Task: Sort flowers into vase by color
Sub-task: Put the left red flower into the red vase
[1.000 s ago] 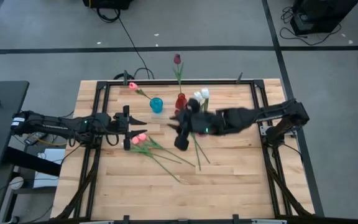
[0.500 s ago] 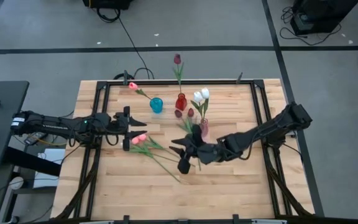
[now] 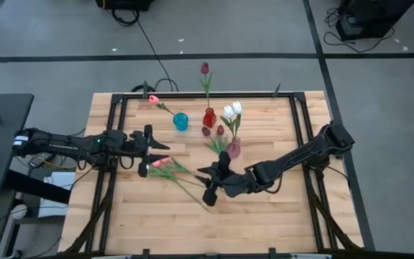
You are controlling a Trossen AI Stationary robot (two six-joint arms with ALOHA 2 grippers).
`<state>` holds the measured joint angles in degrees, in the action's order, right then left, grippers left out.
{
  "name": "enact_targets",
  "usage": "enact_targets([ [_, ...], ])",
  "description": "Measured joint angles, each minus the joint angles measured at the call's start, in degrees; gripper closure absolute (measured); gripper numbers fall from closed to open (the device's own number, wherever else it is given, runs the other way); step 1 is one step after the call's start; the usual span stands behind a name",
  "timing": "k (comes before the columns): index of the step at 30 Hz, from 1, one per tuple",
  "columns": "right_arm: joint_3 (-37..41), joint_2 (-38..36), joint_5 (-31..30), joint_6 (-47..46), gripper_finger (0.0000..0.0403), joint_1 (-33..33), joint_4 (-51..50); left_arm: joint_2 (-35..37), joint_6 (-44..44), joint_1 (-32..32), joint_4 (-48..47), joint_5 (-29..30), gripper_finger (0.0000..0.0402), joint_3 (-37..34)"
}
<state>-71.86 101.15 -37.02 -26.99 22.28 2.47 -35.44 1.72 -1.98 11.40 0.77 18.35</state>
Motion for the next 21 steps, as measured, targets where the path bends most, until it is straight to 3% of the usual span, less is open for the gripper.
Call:
enact_targets([
  [15, -0.15, 7.54, 0.82, 1.23, 0.0275, -0.17, 3.91, 0.18, -0.04, -0.04, -4.25, 10.79, 0.0255, -0.02],
  [21, -0.13, 11.59, 0.94, -1.31, 0.0275, -0.33, 1.16, 0.14, 0.34, 0.0, -5.5, 13.57, 0.0255, -0.04],
])
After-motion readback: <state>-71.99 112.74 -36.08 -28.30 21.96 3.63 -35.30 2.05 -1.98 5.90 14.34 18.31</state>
